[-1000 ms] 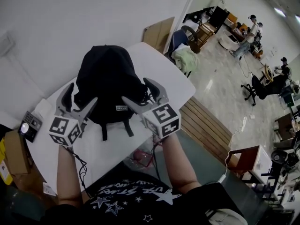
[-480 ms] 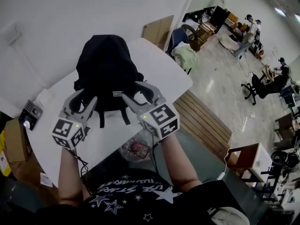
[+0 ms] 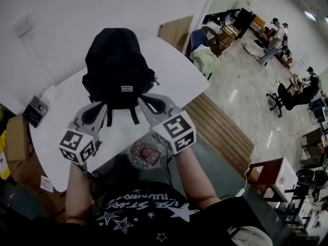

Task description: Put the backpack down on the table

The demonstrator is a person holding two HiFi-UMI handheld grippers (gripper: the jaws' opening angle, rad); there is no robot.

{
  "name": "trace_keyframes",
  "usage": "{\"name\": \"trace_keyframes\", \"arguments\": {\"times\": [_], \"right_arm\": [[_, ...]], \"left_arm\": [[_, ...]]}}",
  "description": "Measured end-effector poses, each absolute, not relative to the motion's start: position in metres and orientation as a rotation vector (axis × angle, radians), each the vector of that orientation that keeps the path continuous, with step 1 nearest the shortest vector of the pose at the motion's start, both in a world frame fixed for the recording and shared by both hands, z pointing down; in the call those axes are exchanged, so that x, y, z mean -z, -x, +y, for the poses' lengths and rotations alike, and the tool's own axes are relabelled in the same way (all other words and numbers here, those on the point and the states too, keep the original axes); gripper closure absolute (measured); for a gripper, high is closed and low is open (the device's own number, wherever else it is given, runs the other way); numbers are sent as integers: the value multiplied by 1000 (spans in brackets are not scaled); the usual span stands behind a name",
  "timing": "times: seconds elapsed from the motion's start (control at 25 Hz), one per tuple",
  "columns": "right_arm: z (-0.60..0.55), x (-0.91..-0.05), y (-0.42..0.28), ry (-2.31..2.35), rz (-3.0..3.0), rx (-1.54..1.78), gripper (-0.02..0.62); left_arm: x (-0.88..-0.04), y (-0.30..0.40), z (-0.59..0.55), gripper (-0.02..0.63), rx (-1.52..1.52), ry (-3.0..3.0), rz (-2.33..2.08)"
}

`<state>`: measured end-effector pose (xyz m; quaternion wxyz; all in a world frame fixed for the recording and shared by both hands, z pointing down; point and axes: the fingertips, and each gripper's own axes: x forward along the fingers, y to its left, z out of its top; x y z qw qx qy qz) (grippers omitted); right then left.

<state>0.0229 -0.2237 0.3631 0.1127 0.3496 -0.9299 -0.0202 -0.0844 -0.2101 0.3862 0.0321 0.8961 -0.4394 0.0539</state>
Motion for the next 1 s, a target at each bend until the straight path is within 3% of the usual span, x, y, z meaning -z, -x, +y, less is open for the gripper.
{"name": "trace_keyframes", "arguments": {"times": [1.0], "right_arm": [[-111,-410,-59,-918,-2727,-65,595]], "left_arm": [[-416,31,-93,598,-211,-2710,-1329]]}}
